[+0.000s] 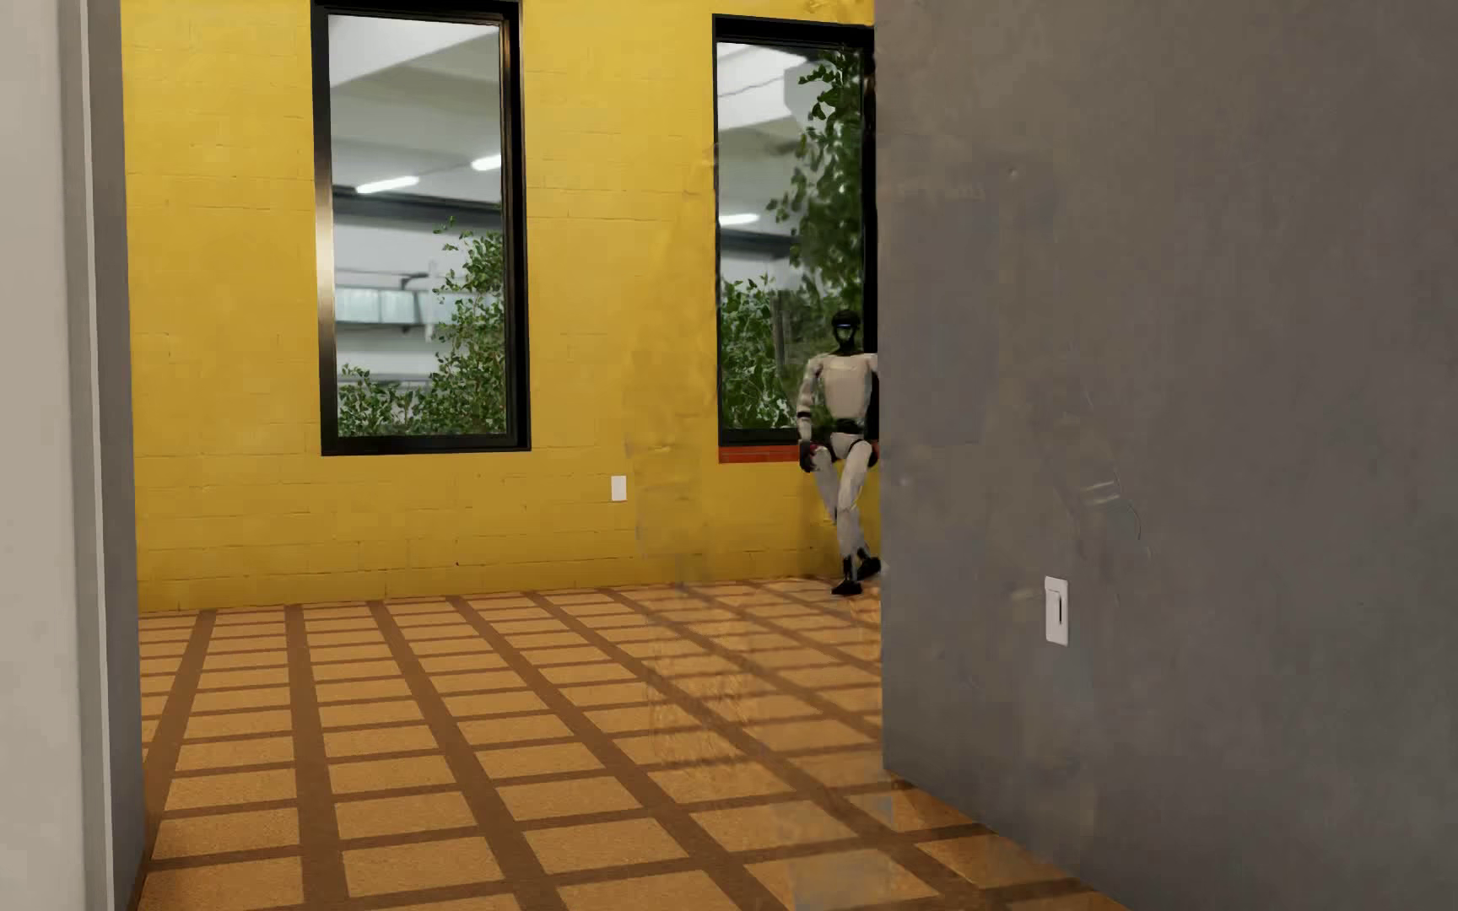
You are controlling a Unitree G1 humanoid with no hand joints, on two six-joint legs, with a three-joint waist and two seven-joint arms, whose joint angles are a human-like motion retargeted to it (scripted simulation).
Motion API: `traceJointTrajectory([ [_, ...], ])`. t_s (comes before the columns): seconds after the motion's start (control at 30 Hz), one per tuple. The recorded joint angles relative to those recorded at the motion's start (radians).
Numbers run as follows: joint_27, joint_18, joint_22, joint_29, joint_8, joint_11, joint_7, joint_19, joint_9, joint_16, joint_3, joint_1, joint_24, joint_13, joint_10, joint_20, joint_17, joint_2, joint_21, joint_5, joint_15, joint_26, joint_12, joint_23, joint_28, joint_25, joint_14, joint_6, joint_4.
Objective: Go around the corner
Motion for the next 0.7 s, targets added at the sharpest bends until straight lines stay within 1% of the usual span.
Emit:
traceJointTrajectory([
  [0.03, 0.000, 0.000, 0.009, 0.000, 0.000, 0.004, 0.000, 0.000, -0.006, -0.005, 0.014, -0.014, 0.000, 0.007, 0.044, 0.024, 0.001, 0.029, -0.040, -0.014, 0.023, 0.000, 0.015, 0.045, 0.000, 0.000, -0.017, 0.001, 0.001],
  [0.07, 0.000, 0.000, 0.023, 0.000, 0.000, 0.025, 0.000, 0.000, -0.013, -0.003, 0.039, -0.018, 0.000, 0.019, 0.107, 0.037, 0.011, 0.042, -0.028, -0.033, 0.081, 0.000, 0.019, 0.063, 0.000, 0.000, -0.020, -0.009, 0.001],
  [0.1, 0.000, 0.000, 0.034, 0.000, 0.000, 0.080, 0.000, 0.000, -0.023, -0.001, 0.052, -0.033, 0.000, 0.045, 0.167, 0.034, 0.015, 0.025, 0.002, -0.037, 0.181, 0.000, 0.014, 0.089, 0.000, 0.000, -0.032, -0.021, -0.004],
  [0.13, 0.000, 0.000, 0.055, 0.000, 0.000, 0.174, 0.000, 0.000, -0.021, -0.001, 0.047, -0.002, 0.000, 0.055, 0.223, 0.017, 0.023, 0.010, 0.022, -0.070, 0.331, 0.000, 0.009, 0.142, 0.000, 0.000, -0.064, -0.043, -0.033],
  [0.17, 0.000, 0.000, 0.063, 0.000, 0.000, 0.323, 0.000, 0.000, -0.023, -0.002, 0.028, 0.038, 0.000, 0.078, 0.251, 0.011, 0.028, -0.046, 0.037, -0.074, 0.507, 0.000, 0.000, 0.180, 0.000, 0.000, -0.106, -0.035, -0.050],
  [0.2, 0.000, 0.000, 0.053, 0.000, 0.000, 0.527, 0.000, 0.000, -0.023, -0.012, -0.005, 0.095, 0.000, 0.090, 0.243, 0.019, 0.029, -0.146, 0.043, -0.073, 0.630, 0.000, -0.008, 0.229, 0.000, 0.000, -0.140, -0.020, -0.071],
  [0.23, 0.000, 0.000, 0.020, 0.000, 0.000, 0.748, 0.000, 0.000, -0.006, -0.008, -0.027, 0.163, 0.000, 0.109, 0.236, 0.019, 0.018, -0.255, 0.059, -0.079, 0.655, 0.000, -0.014, 0.225, 0.000, 0.000, -0.173, -0.019, -0.088],
  [0.27, 0.000, 0.000, -0.012, 0.000, 0.000, 0.898, 0.000, 0.000, 0.005, -0.014, -0.082, 0.244, 0.000, 0.133, 0.203, 0.024, 0.018, -0.357, 0.039, -0.077, 0.624, 0.000, -0.026, 0.233, 0.000, 0.000, -0.199, -0.004, -0.111],
  [0.3, 0.000, 0.000, -0.047, 0.000, 0.000, 0.958, 0.000, 0.000, 0.004, -0.014, -0.142, 0.328, 0.000, 0.161, 0.158, 0.022, 0.024, -0.466, 0.010, -0.062, 0.604, 0.000, -0.036, 0.230, 0.000, 0.000, -0.212, 0.012, -0.110],
  [0.33, 0.000, 0.000, -0.083, 0.000, 0.000, 0.917, 0.000, 0.000, 0.016, -0.011, -0.184, 0.416, 0.000, 0.168, 0.089, 0.034, 0.017, -0.571, 0.031, -0.049, 0.597, 0.000, -0.059, 0.235, 0.000, 0.000, -0.211, 0.034, -0.110],
  [0.37, 0.000, 0.000, -0.123, 0.000, 0.000, 0.791, 0.000, 0.000, 0.023, -0.008, -0.252, 0.513, 0.000, 0.172, 0.019, 0.059, 0.015, -0.649, 0.046, -0.035, 0.638, 0.000, -0.058, 0.253, 0.000, 0.000, -0.192, 0.043, -0.110],
  [0.4, 0.000, 0.000, -0.164, 0.000, 0.000, 0.618, 0.000, 0.000, 0.020, -0.002, -0.288, 0.604, 0.000, 0.196, -0.043, 0.082, 0.010, -0.720, 0.030, -0.027, 0.712, 0.000, -0.059, 0.242, 0.000, 0.000, -0.198, 0.055, -0.103],
  [0.43, 0.000, 0.000, -0.198, 0.000, 0.000, 0.417, 0.000, 0.000, 0.020, 0.007, -0.344, 0.693, 0.000, 0.213, -0.102, 0.065, 0.004, -0.761, 0.026, -0.036, 0.762, 0.000, -0.073, 0.233, 0.000, 0.000, -0.212, 0.066, -0.097],
  [0.47, 0.000, 0.000, -0.234, 0.000, 0.000, 0.246, 0.000, 0.000, 0.010, 0.019, -0.380, 0.762, 0.000, 0.218, -0.139, 0.073, 0.003, -0.807, 0.023, -0.041, 0.708, 0.000, -0.087, 0.229, 0.000, 0.000, -0.236, 0.069, -0.090],
  [0.5, 0.000, 0.000, -0.260, 0.000, 0.000, 0.121, 0.000, 0.000, 0.000, 0.028, -0.402, 0.819, 0.000, 0.225, -0.159, 0.081, 0.002, -0.844, 0.015, -0.049, 0.527, 0.000, -0.107, 0.222, 0.000, 0.000, -0.263, 0.066, -0.095],
  [0.53, 0.000, 0.000, -0.269, 0.000, 0.000, 0.081, 0.000, 0.000, 0.000, 0.038, -0.430, 0.884, 0.000, 0.234, -0.161, 0.075, -0.004, -0.870, 0.024, -0.055, 0.338, 0.000, -0.123, 0.217, 0.000, 0.000, -0.287, 0.075, -0.077],
  [0.57, 0.000, 0.000, -0.273, 0.000, 0.000, 0.121, 0.000, 0.000, -0.004, 0.036, -0.451, 0.893, 0.000, 0.231, -0.150, 0.087, -0.001, -0.879, 0.006, -0.087, 0.333, 0.000, -0.149, 0.219, 0.000, 0.000, -0.284, 0.080, -0.078],
  [0.6, 0.000, 0.000, -0.255, 0.000, 0.000, 0.117, 0.000, 0.000, 0.003, 0.032, -0.482, 0.949, 0.000, 0.243, -0.121, 0.098, -0.002, -0.913, 0.017, -0.063, 0.507, 0.000, -0.141, 0.227, 0.000, 0.000, -0.264, 0.083, -0.059],
  [0.63, 0.000, 0.000, -0.241, 0.000, 0.000, 0.204, 0.000, 0.000, -0.009, 0.025, -0.504, 0.934, 0.000, 0.238, -0.059, 0.123, 0.005, -0.955, 0.015, -0.063, 0.705, 0.000, -0.131, 0.235, 0.000, 0.000, -0.180, 0.093, -0.039],
  [0.67, 0.000, 0.000, -0.203, 0.000, 0.000, 0.283, 0.000, 0.000, -0.020, 0.004, -0.483, 0.913, 0.000, 0.240, 0.049, 0.129, 0.008, -0.957, 0.017, -0.022, 0.795, 0.000, -0.120, 0.261, 0.000, 0.000, -0.024, 0.128, 0.003],
  [0.7, 0.000, 0.000, -0.163, 0.000, 0.000, 0.329, 0.000, 0.000, -0.029, 0.000, -0.441, 0.857, 0.000, 0.230, 0.219, 0.118, 0.011, -0.919, 0.042, 0.014, 0.790, 0.000, -0.097, 0.281, 0.000, 0.000, 0.137, 0.129, 0.008],
])
